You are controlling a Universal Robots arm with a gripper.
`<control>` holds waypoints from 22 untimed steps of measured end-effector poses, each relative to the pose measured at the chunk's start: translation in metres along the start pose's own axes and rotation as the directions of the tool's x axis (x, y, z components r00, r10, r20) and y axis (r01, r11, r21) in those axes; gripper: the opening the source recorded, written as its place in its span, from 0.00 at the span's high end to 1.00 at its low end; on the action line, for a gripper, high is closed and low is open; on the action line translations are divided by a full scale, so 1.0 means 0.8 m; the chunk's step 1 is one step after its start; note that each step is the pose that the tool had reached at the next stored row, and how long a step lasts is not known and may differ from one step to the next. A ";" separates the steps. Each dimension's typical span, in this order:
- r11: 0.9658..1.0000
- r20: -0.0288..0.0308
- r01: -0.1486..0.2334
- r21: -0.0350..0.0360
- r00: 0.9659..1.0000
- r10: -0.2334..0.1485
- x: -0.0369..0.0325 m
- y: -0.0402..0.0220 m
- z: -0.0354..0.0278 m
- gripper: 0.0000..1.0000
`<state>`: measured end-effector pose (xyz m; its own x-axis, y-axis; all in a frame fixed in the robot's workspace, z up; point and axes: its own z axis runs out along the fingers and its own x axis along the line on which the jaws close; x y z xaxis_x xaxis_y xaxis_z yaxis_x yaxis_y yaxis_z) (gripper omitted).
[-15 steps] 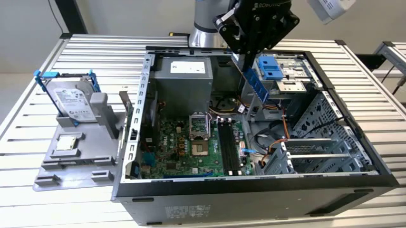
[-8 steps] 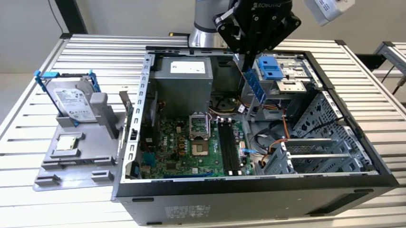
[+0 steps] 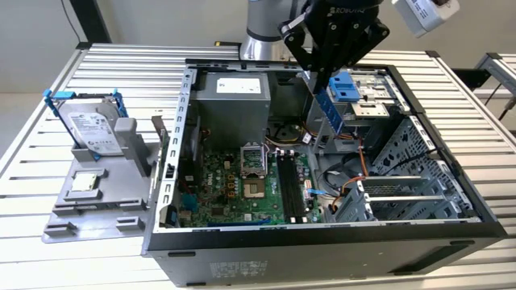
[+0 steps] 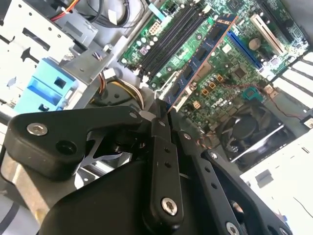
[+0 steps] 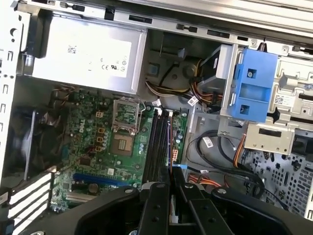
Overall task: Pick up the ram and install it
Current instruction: 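Insert the ram into the slot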
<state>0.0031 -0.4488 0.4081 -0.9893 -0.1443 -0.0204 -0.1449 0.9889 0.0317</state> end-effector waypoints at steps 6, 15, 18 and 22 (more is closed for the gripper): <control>1.000 0.000 -0.012 0.000 1.000 0.012 -0.0070 -0.0039 0.0125 1.00; 0.998 0.002 -0.066 0.001 0.998 0.066 -0.0136 -0.0057 0.0306 1.00; 0.998 0.002 -0.068 0.001 0.998 0.068 -0.0170 -0.0064 0.0350 1.00; 0.997 0.002 -0.072 0.001 0.997 0.072 -0.0217 -0.0073 0.0408 1.00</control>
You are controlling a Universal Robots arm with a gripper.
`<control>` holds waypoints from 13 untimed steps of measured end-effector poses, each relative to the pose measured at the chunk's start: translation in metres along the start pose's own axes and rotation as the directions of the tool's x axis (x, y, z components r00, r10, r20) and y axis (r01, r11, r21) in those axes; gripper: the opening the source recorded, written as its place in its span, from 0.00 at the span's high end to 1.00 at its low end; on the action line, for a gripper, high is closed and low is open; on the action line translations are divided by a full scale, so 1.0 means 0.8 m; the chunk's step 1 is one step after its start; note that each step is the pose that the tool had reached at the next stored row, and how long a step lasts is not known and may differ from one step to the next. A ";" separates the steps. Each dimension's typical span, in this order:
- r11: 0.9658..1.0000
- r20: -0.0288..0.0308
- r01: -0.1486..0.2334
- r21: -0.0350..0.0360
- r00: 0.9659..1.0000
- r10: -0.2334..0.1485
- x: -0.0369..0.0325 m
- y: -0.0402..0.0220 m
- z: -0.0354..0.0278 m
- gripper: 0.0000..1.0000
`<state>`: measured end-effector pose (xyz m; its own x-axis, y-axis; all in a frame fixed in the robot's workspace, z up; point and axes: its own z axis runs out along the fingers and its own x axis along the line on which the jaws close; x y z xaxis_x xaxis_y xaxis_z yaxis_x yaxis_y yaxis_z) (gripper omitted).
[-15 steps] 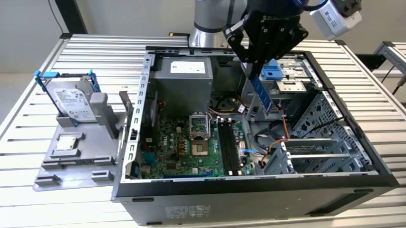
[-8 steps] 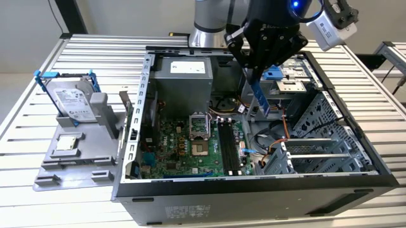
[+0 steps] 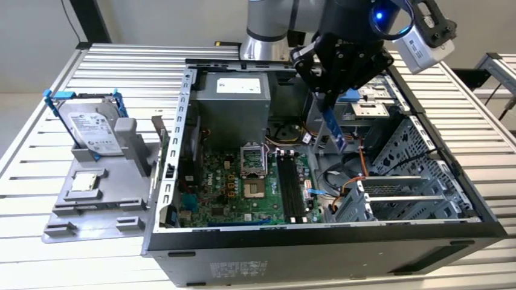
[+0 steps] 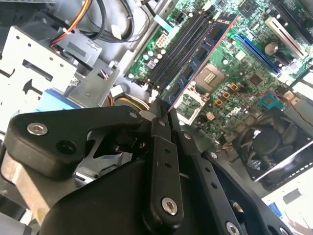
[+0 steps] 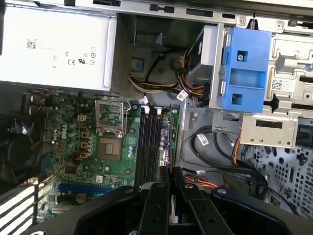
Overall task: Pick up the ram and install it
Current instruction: 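Insert the ram into the slot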
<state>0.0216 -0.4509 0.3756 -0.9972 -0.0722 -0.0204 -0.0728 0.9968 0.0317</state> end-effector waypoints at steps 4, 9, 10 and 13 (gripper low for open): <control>1.000 0.000 -0.004 0.000 1.000 0.004 -0.0051 -0.0005 0.0055 1.00; 1.000 0.000 -0.007 0.000 1.000 0.007 -0.0090 -0.0009 0.0090 1.00; 1.000 0.000 -0.007 0.000 1.000 0.007 -0.0090 -0.0009 0.0091 1.00; 1.000 0.000 -0.007 0.000 1.000 0.007 -0.0091 -0.0009 0.0097 1.00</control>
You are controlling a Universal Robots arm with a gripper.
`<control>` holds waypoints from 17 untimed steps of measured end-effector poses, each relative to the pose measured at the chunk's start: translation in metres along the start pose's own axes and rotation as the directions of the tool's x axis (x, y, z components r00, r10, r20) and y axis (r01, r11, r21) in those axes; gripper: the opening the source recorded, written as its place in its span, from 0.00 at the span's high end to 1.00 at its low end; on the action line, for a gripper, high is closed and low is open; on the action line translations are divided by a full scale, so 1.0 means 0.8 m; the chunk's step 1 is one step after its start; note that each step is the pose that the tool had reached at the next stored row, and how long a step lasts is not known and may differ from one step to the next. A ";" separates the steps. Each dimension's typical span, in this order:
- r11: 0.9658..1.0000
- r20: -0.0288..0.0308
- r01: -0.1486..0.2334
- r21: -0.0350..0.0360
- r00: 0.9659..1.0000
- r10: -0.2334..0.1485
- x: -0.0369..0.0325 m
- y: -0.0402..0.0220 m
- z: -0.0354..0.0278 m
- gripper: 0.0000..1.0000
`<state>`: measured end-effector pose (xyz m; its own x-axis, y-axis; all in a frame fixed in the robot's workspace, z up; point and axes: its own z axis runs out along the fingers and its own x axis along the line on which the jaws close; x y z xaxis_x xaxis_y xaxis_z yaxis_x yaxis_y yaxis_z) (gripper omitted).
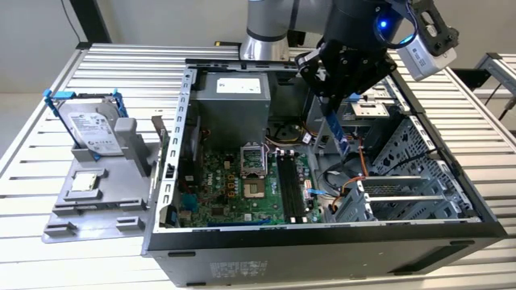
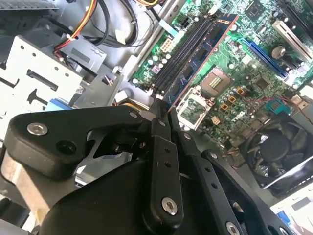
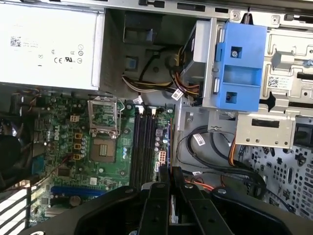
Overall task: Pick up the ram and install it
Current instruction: 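Insert the ram into the slot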
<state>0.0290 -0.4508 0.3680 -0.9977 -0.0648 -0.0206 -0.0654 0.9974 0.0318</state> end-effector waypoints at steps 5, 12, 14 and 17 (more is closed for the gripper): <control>1.000 0.000 0.000 0.000 1.000 0.000 0.0002 -0.0003 0.0088 1.00; 1.000 0.000 0.000 0.001 1.000 0.000 0.0001 -0.0009 0.0245 1.00; 1.000 0.000 0.000 0.001 1.000 0.000 0.0001 -0.0010 0.0288 1.00; 1.000 0.000 0.000 0.001 1.000 0.000 0.0000 -0.0012 0.0356 1.00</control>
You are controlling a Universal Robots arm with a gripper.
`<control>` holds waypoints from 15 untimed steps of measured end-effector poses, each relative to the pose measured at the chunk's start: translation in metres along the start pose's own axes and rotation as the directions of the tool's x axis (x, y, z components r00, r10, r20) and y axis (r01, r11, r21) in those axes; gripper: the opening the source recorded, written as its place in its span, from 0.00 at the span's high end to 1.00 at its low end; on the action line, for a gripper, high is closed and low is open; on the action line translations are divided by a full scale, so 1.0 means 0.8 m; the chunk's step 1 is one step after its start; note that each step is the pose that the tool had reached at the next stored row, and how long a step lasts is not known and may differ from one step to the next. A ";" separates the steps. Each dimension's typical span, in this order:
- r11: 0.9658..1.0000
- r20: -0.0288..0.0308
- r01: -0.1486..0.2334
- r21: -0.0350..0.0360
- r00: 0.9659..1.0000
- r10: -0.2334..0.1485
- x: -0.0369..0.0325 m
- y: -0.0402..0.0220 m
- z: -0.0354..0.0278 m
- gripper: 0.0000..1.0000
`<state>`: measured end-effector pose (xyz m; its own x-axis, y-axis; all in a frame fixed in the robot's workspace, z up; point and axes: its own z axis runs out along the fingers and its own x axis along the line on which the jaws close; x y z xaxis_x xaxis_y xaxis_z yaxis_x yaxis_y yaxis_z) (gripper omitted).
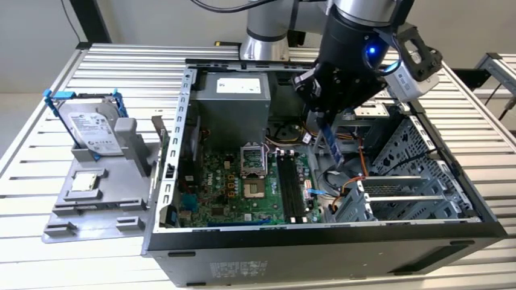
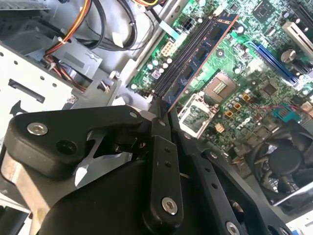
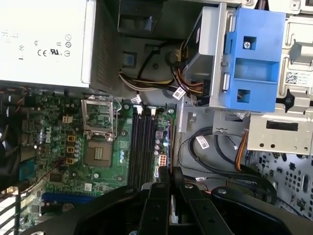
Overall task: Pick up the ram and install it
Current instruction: 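Insert the ram into the slot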
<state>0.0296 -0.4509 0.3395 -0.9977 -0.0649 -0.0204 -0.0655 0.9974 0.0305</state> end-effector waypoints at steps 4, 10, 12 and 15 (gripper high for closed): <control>1.000 0.000 0.000 0.000 1.000 0.000 0.0000 -0.0002 0.0076 1.00; 1.000 0.000 0.000 0.001 1.000 0.000 0.0001 -0.0004 0.0144 1.00; 1.000 0.000 0.000 0.001 1.000 0.000 0.0002 -0.0005 0.0164 1.00; 1.000 0.000 0.000 0.001 1.000 0.000 0.0002 -0.0006 0.0190 1.00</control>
<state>0.0297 -0.4509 0.3244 -0.9977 -0.0649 -0.0204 -0.0655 0.9974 0.0298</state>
